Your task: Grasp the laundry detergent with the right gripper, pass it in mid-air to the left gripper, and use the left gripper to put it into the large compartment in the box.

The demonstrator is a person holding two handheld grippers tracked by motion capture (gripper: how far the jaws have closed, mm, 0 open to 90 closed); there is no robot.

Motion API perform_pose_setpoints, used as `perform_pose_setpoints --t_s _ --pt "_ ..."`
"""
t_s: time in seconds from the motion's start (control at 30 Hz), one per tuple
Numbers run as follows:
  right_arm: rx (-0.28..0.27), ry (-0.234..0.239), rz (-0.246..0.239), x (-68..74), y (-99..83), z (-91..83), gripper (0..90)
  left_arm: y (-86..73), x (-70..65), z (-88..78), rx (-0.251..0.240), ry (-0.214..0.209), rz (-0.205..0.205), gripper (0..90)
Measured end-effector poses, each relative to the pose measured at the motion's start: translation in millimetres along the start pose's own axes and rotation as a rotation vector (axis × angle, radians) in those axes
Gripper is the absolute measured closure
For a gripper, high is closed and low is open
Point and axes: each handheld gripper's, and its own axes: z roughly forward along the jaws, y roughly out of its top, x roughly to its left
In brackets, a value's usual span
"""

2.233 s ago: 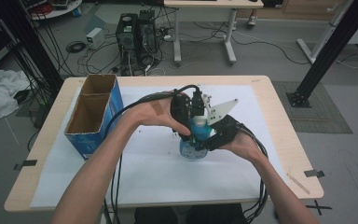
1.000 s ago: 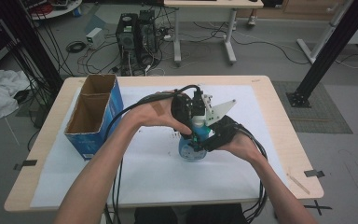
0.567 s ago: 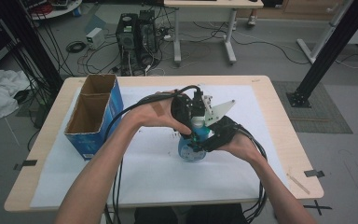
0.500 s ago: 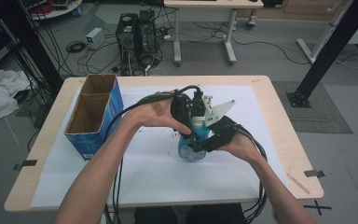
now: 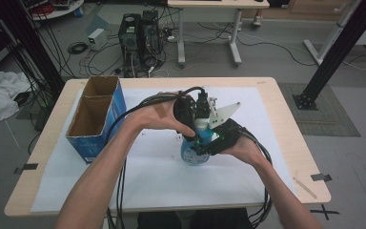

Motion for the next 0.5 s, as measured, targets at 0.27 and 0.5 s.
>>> perform_pose_setpoints --t_s 0.27,0.5 --pt "0.022 -0.011 -0.003 1.8 -3.8 5.0 38.8 -3.9 -0.2 -5.9 -0.016 -0.006 -0.012 38.2" --pt "-0.004 -0.006 0.012 3.1 -4.0 4.0 34.7 -6.7 -1.0 -5.9 0.002 -0.003 -0.011 38.1"
